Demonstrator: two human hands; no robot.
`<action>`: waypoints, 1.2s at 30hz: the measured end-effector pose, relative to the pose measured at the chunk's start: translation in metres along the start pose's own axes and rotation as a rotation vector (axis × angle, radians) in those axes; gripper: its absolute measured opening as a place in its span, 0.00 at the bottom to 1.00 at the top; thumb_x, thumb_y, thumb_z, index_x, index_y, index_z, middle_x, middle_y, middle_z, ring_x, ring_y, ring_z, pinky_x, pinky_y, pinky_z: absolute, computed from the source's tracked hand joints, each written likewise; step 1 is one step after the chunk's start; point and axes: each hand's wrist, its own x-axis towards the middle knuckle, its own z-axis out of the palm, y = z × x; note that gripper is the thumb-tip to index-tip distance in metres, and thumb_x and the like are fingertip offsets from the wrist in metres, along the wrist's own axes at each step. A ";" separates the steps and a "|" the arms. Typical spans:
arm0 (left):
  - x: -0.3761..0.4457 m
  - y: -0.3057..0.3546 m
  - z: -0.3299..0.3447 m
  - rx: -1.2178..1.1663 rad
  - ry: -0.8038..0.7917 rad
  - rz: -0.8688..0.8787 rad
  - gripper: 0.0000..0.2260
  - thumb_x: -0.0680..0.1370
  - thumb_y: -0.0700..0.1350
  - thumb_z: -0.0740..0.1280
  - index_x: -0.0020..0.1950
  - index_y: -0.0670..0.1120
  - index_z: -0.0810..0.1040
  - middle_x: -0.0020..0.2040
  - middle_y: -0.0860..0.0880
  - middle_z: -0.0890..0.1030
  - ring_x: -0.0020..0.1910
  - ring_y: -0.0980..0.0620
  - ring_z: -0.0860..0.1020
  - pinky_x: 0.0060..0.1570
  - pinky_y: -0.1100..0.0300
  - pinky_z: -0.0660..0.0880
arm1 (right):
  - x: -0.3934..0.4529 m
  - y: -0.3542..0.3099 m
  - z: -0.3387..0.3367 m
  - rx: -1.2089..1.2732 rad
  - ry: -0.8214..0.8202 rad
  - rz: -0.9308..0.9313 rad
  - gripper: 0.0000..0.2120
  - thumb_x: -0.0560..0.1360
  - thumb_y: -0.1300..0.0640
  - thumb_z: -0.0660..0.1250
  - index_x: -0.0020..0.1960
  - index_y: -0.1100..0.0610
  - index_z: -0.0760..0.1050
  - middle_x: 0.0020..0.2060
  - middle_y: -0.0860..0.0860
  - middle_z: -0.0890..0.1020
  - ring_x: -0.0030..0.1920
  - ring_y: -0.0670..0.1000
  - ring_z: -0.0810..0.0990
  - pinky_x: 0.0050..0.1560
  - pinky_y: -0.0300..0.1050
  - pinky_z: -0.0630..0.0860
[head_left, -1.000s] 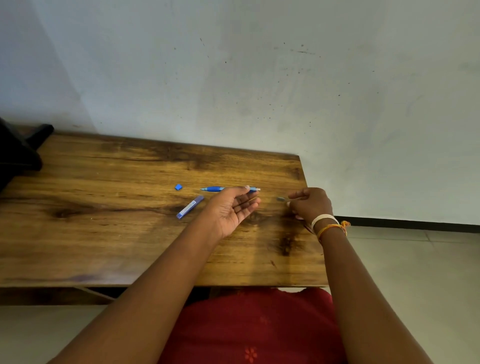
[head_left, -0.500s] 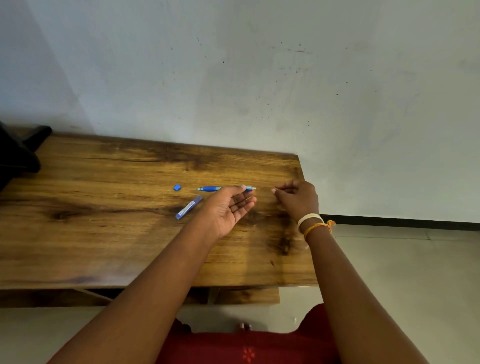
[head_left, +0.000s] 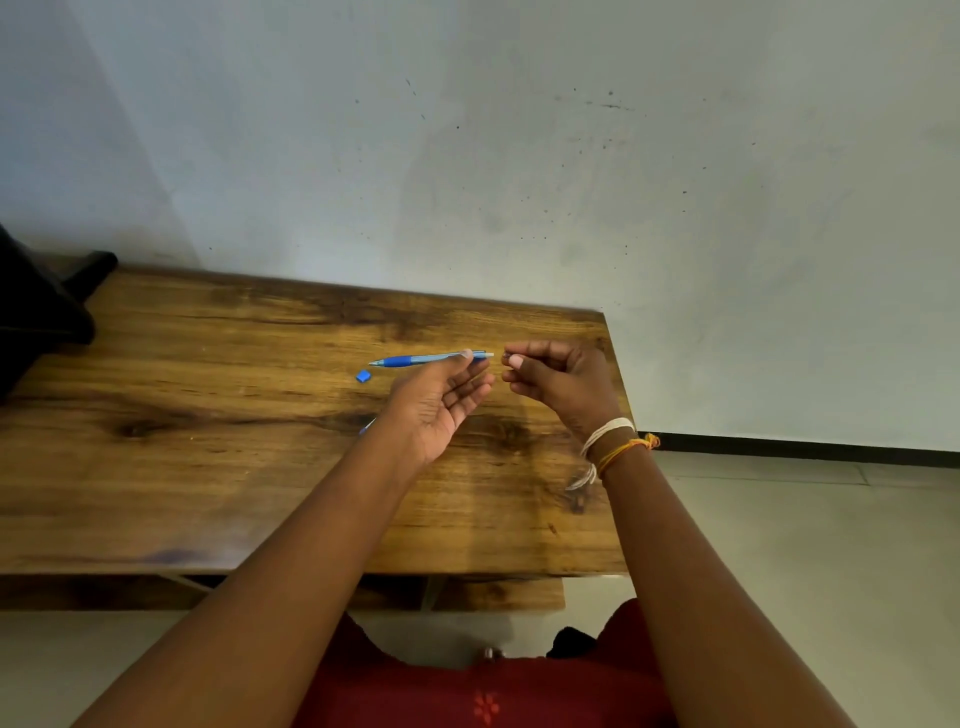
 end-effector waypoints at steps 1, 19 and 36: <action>0.000 0.000 0.000 0.007 -0.003 0.002 0.02 0.76 0.36 0.67 0.45 0.39 0.78 0.35 0.45 0.85 0.35 0.51 0.84 0.41 0.60 0.81 | 0.001 0.000 0.001 -0.010 -0.003 -0.006 0.07 0.75 0.69 0.67 0.50 0.62 0.81 0.41 0.55 0.84 0.37 0.46 0.84 0.40 0.37 0.81; 0.000 0.000 -0.001 0.053 0.006 0.036 0.05 0.76 0.36 0.67 0.50 0.36 0.78 0.37 0.43 0.84 0.34 0.50 0.84 0.40 0.60 0.82 | -0.001 -0.002 0.007 -0.170 0.030 -0.062 0.09 0.74 0.69 0.67 0.49 0.58 0.82 0.40 0.53 0.85 0.39 0.46 0.84 0.40 0.36 0.80; 0.002 -0.004 0.000 0.084 -0.022 0.025 0.07 0.74 0.36 0.69 0.51 0.36 0.79 0.42 0.42 0.85 0.37 0.50 0.85 0.36 0.61 0.81 | -0.002 -0.001 0.007 -0.037 0.070 -0.002 0.04 0.73 0.67 0.70 0.47 0.63 0.81 0.37 0.56 0.84 0.33 0.46 0.85 0.37 0.38 0.82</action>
